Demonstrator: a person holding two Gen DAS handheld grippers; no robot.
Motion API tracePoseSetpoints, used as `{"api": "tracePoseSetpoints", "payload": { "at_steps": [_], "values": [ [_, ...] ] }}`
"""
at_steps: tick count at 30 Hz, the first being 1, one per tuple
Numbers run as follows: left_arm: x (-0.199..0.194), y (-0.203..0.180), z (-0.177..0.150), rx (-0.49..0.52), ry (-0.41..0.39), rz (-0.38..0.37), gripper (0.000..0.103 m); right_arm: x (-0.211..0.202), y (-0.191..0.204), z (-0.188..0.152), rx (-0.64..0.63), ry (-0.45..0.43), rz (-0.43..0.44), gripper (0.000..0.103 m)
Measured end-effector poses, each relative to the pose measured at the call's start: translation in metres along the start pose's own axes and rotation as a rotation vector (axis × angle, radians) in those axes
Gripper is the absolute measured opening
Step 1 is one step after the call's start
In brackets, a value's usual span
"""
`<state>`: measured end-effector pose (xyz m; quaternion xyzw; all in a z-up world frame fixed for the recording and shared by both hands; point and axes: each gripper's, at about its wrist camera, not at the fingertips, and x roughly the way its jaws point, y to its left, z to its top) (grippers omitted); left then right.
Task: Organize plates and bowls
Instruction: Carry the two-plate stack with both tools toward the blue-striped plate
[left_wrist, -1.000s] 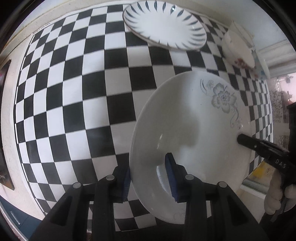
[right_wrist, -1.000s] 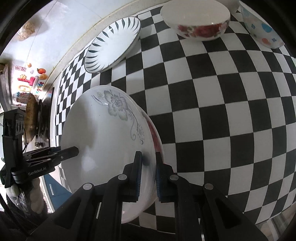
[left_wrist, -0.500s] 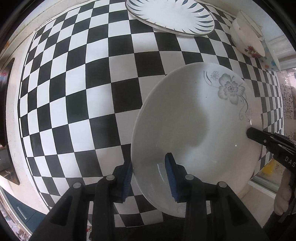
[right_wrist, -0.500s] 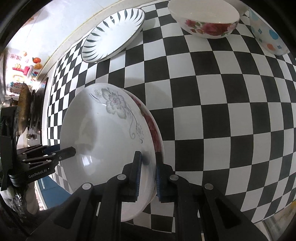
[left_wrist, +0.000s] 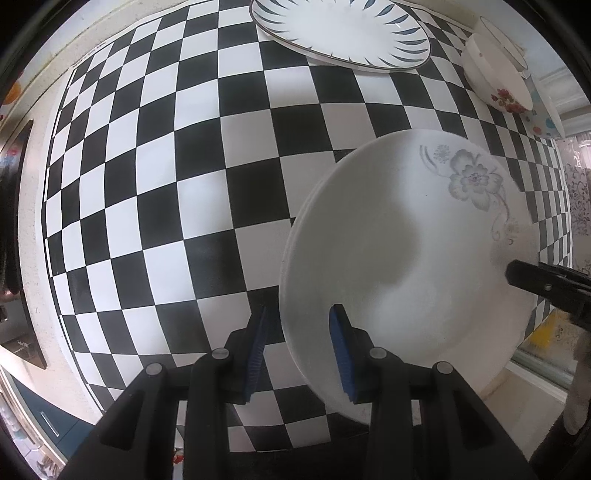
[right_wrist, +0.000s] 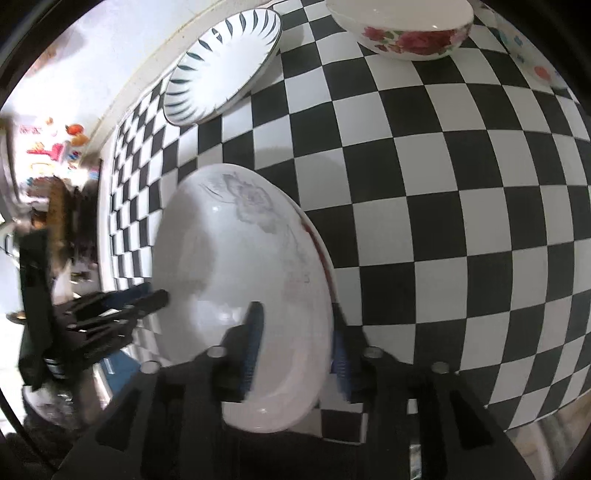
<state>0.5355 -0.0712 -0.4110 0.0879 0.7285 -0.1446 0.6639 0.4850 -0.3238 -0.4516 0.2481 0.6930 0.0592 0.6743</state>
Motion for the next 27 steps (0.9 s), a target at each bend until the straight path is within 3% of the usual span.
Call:
{"api": "tracePoseSetpoints", "payload": {
  "at_steps": [3,8,16,19,27],
  "values": [
    [0.001,-0.001,0.001,0.005,0.005,0.000,0.032,-0.001,0.002,0.001,-0.023,0.000,-0.066,0.040],
    [0.003,-0.014,0.004,0.006,-0.003,0.009,0.032,-0.006,0.008,0.002,-0.047,-0.015,-0.085,0.040],
    [-0.039,-0.008,0.012,-0.037,-0.104,0.003,0.033,-0.036,0.017,0.017,-0.061,-0.087,-0.071,0.041],
    [-0.056,-0.004,0.027,-0.062,-0.144,-0.024,0.033,-0.051,0.028,0.033,-0.062,-0.134,-0.045,0.056],
    [-0.079,0.019,0.088,-0.107,-0.216,-0.016,0.033,-0.077,0.064,0.091,-0.114,-0.240,-0.066,0.057]
  ]
}}
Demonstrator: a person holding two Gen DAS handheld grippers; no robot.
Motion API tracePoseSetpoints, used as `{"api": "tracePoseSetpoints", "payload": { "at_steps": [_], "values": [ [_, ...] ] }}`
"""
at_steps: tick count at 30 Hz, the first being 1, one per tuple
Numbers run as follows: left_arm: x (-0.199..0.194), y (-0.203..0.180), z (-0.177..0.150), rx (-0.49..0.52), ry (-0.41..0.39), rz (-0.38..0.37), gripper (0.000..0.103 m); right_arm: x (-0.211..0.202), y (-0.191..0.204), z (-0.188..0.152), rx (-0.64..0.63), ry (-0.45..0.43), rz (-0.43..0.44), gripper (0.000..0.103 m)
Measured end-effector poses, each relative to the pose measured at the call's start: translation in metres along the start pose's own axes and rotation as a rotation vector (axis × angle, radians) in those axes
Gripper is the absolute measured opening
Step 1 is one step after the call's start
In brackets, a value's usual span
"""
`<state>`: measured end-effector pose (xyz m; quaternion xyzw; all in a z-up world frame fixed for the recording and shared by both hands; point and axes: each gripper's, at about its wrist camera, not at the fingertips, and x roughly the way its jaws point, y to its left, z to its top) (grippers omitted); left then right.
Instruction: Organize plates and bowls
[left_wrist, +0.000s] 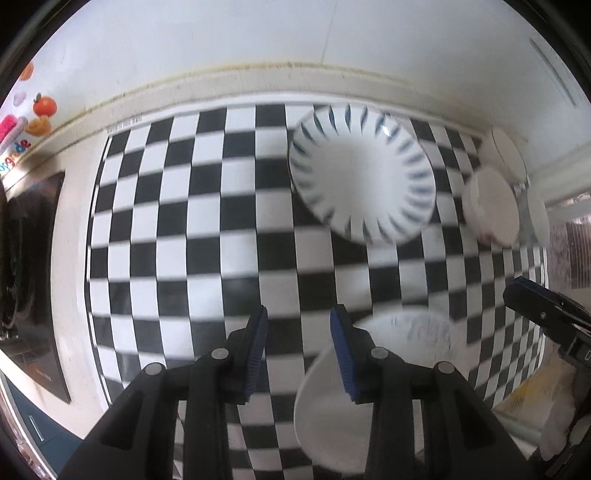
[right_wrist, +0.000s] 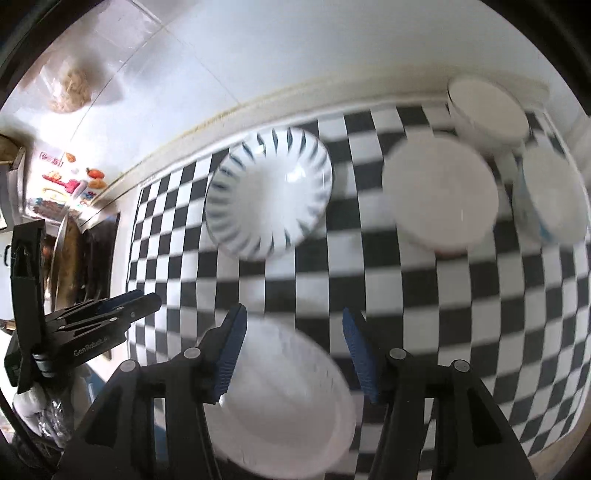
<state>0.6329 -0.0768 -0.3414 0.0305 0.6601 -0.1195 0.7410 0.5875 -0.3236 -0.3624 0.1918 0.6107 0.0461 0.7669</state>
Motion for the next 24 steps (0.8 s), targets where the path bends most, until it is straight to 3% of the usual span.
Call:
{"api": "tracePoseSetpoints", "payload": {
  "at_steps": [6,12,18,24],
  "values": [
    [0.017,0.004,0.046,-0.023,-0.002,-0.005,0.033,0.016,0.010,0.069,-0.037,0.011,0.002,0.057],
    [0.050,0.014,0.086,-0.068,0.058,-0.024,0.033,0.060,0.006,0.123,-0.071,0.067,-0.012,0.057],
    [0.087,0.020,0.110,-0.105,0.118,-0.056,0.033,0.108,-0.009,0.147,-0.065,0.163,-0.041,0.057],
    [0.113,0.022,0.120,-0.124,0.168,-0.075,0.033,0.132,-0.020,0.155,-0.047,0.202,-0.031,0.057]
  ]
}}
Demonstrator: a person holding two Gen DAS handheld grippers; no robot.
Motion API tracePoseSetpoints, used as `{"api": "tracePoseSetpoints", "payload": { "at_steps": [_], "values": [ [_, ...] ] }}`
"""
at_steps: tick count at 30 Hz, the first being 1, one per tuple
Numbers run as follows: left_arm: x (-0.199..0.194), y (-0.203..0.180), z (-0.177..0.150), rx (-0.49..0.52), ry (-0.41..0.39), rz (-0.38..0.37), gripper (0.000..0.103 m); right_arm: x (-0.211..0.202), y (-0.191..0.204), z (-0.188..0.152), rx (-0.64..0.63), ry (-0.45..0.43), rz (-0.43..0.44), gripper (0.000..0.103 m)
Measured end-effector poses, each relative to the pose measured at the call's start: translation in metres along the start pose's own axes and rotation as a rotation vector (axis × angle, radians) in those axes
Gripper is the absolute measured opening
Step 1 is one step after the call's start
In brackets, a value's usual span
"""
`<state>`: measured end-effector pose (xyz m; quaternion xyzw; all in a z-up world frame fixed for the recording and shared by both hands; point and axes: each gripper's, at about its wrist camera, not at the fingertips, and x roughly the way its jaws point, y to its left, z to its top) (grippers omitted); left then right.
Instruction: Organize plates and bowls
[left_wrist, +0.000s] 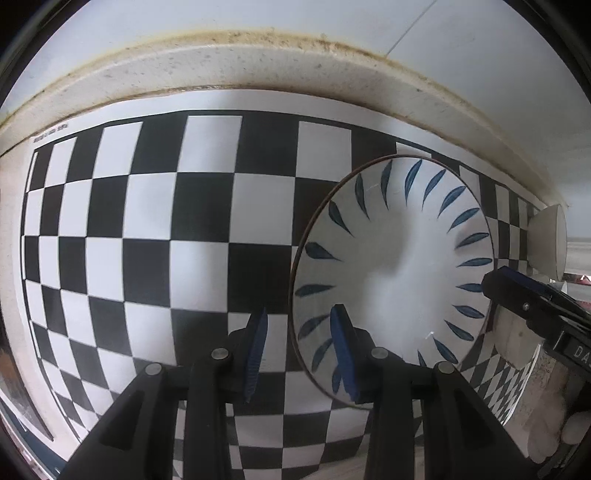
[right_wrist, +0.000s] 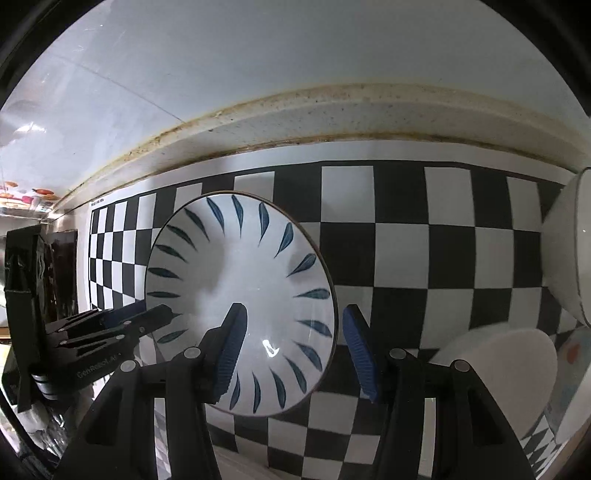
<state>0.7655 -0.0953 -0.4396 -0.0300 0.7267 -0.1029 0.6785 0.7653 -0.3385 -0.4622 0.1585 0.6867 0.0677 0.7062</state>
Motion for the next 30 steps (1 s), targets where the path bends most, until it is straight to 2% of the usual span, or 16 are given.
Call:
{"api": "tracePoseSetpoints", "payload": {
  "at_steps": [9,15,17,18,20,21,30],
  "values": [
    [0.010,-0.001,0.005,0.024,0.001,-0.007,0.033,0.024,-0.012,0.013,0.027,0.044,-0.005,0.055],
    [0.010,0.000,0.000,0.056,-0.012,-0.024,0.031,0.029,-0.013,0.012,0.038,0.068,0.041,0.042],
    [0.007,0.001,-0.002,0.052,-0.017,-0.051,0.023,0.030,-0.011,0.011,0.024,0.063,0.028,0.040],
    [0.008,0.000,0.005,0.048,-0.018,-0.054,0.023,0.030,-0.009,0.011,0.018,0.061,0.019,0.039],
    [0.008,0.001,0.004,0.041,-0.022,-0.063,0.023,0.030,-0.008,0.010,0.010,0.055,-0.013,0.027],
    [0.007,0.003,0.003,0.033,-0.025,-0.071,0.023,0.030,-0.009,0.009,0.003,0.051,-0.030,0.025],
    [-0.002,0.024,-0.008,0.006,-0.045,-0.071,0.023,0.032,-0.005,-0.002,-0.032,0.054,0.028,0.020]
  ]
}}
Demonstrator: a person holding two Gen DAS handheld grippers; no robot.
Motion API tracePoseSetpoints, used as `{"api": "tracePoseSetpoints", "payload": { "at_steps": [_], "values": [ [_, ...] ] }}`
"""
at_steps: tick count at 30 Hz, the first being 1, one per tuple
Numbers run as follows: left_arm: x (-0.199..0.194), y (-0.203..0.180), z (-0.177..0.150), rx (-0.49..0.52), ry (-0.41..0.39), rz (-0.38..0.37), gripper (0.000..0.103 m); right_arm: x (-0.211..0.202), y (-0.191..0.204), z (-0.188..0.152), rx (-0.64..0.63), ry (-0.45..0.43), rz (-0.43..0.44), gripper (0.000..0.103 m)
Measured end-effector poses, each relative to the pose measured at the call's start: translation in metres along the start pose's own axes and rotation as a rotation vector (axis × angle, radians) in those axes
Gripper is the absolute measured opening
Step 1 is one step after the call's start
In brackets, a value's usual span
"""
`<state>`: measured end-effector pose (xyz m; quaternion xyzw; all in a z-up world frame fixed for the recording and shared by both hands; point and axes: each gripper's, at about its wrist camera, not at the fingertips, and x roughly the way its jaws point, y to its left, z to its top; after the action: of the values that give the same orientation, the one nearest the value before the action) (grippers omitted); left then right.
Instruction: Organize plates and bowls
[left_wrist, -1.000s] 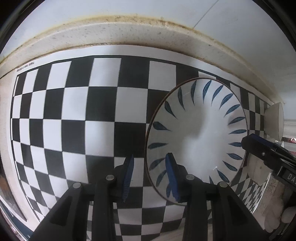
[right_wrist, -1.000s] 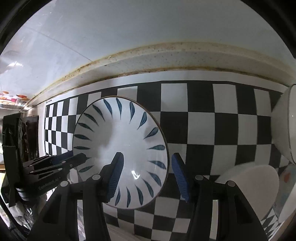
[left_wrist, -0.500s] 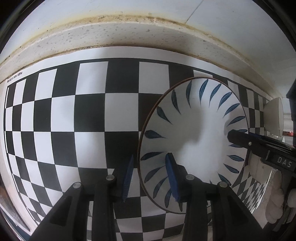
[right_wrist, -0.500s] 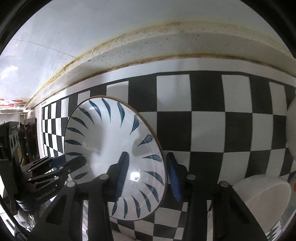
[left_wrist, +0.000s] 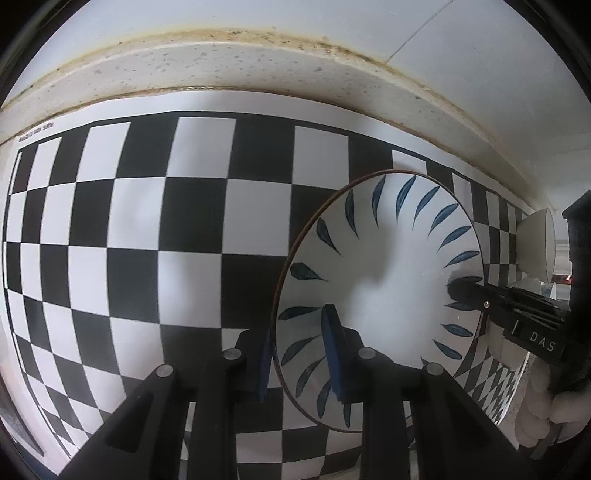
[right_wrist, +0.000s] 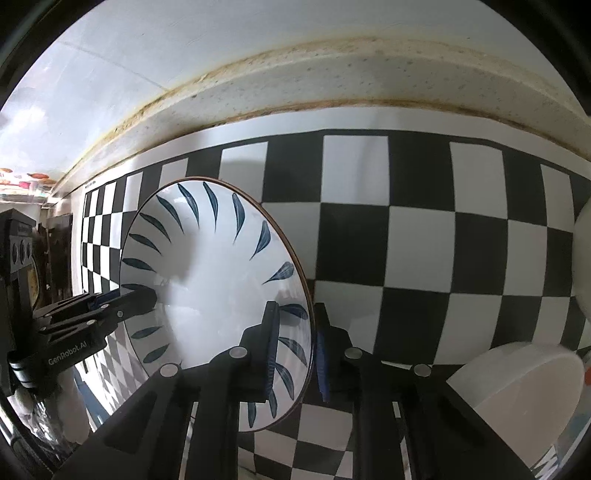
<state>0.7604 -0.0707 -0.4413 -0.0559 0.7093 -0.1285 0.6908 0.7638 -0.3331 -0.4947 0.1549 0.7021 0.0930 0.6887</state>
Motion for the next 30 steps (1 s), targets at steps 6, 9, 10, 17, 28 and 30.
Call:
{"api": "tracePoseSetpoints", "payload": {
  "at_steps": [6,9,10,17,28,30],
  "values": [
    [-0.013,0.006,-0.005,-0.002,-0.011,0.003,0.023,-0.002,0.006,-0.009,0.004,-0.004,0.030,0.020],
    [-0.022,0.004,-0.009,0.005,-0.020,0.009,0.023,-0.008,0.008,-0.013,0.000,-0.010,0.040,0.020],
    [-0.025,0.004,-0.010,0.007,-0.022,0.009,0.023,-0.010,0.008,-0.014,0.001,-0.011,0.043,0.020],
    [-0.042,-0.004,-0.023,0.027,-0.040,0.008,0.023,-0.028,0.020,-0.032,-0.010,-0.030,0.043,0.020],
    [-0.078,-0.023,-0.062,0.081,-0.072,-0.005,0.023,-0.065,0.027,-0.083,0.006,-0.063,0.076,0.019],
    [-0.084,-0.025,-0.071,0.090,-0.074,-0.009,0.023,-0.070,0.027,-0.095,0.013,-0.071,0.086,0.019]
  ]
}}
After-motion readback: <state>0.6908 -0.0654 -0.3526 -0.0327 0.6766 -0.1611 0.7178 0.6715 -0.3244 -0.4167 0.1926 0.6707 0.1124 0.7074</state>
